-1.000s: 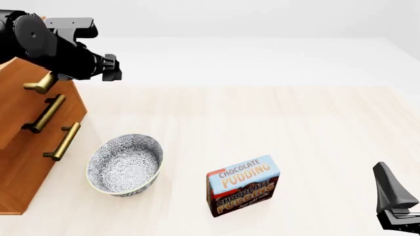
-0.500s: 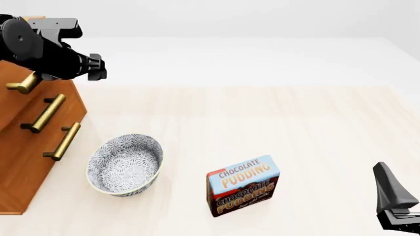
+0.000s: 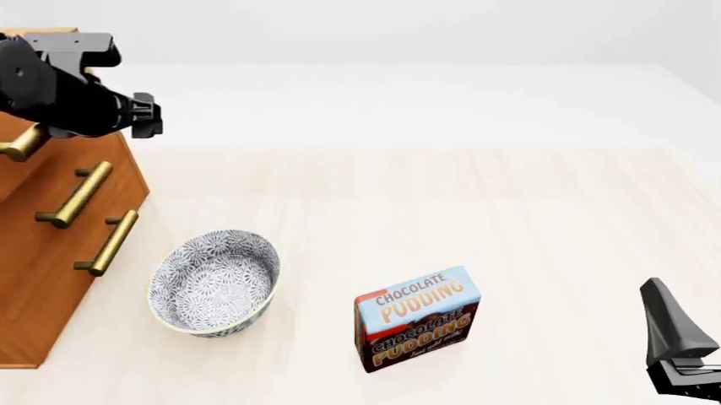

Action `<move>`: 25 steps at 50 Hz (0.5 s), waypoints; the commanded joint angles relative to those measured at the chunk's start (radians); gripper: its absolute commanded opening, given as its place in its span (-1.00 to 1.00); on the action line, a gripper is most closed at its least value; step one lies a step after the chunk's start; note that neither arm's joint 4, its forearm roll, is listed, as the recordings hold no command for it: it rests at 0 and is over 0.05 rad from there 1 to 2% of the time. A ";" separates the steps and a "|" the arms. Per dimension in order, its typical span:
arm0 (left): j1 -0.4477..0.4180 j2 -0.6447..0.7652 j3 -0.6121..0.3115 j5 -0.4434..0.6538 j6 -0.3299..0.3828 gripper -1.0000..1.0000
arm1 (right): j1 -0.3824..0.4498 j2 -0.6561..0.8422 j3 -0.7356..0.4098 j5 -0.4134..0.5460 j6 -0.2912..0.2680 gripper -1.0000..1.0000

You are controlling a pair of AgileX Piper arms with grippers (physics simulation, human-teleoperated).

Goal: Put the butter at the back in the top drawer of the cabinet and close it.

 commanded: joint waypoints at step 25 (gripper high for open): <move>0.086 0.028 0.105 -0.033 -0.021 1.00 | 0.000 0.000 0.000 0.000 0.000 1.00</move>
